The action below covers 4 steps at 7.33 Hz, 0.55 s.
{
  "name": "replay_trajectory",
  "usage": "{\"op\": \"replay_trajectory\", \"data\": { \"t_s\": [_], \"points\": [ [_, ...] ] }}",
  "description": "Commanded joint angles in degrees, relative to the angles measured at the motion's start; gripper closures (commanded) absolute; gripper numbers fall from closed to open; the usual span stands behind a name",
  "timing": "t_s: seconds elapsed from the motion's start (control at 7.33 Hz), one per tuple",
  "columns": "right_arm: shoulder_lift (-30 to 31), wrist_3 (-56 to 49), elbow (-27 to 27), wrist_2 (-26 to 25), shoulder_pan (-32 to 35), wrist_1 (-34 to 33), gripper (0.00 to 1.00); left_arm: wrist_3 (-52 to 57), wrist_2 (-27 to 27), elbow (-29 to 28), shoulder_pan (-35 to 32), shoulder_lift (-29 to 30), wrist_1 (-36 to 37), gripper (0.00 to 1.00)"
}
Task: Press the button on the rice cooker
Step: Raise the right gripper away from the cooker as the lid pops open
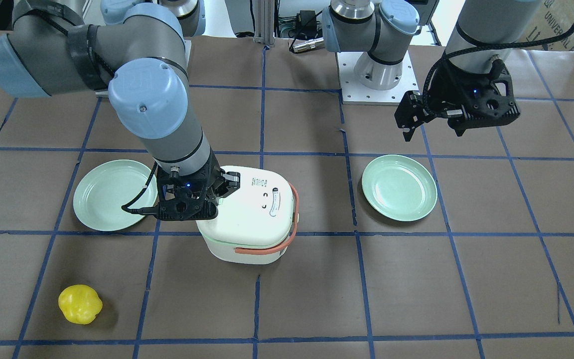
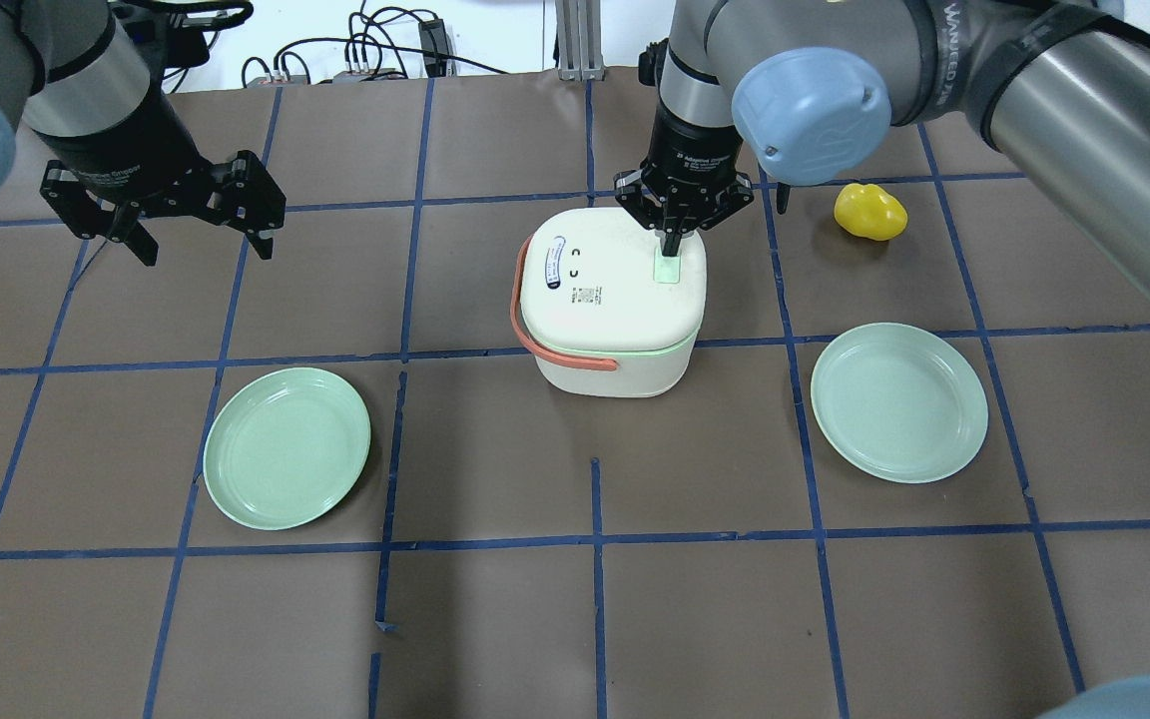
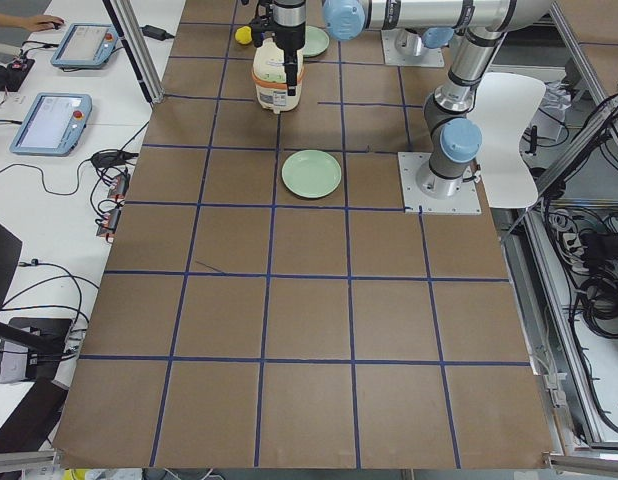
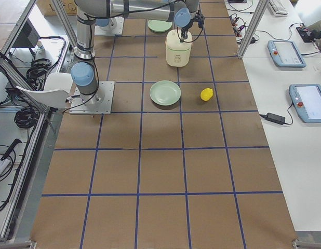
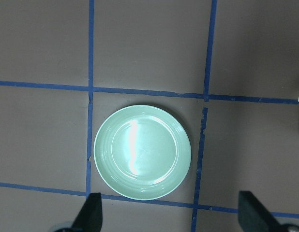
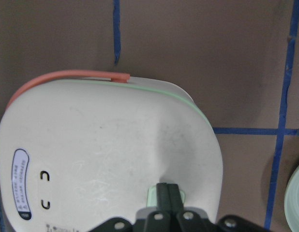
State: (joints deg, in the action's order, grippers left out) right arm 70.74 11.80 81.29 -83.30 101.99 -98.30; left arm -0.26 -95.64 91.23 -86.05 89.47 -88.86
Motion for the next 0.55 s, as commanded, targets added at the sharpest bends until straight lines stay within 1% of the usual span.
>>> {"op": "replay_trajectory", "data": {
  "t_s": [0.0, 0.14, 0.27, 0.41],
  "points": [
    [2.5, 1.7, -6.8, -0.9, 0.1, 2.7, 0.31, 0.0, 0.0, 0.0, 0.0, 0.0, 0.0, 0.0],
    [2.7, 1.3, -9.7, -2.1, -1.1, 2.9, 0.09, 0.0, 0.0, 0.0, 0.0, 0.0, -0.1, 0.0],
    [2.8, 0.5, -10.6, -4.0, -2.7, 3.8, 0.05, 0.0, 0.0, 0.0, 0.0, 0.0, 0.0, 0.0],
    [3.1, -5.2, -10.6, -4.5, -4.6, 3.8, 0.04, 0.0, -0.1, 0.0, 0.0, 0.0, 0.0, 0.0]
  ]
}}
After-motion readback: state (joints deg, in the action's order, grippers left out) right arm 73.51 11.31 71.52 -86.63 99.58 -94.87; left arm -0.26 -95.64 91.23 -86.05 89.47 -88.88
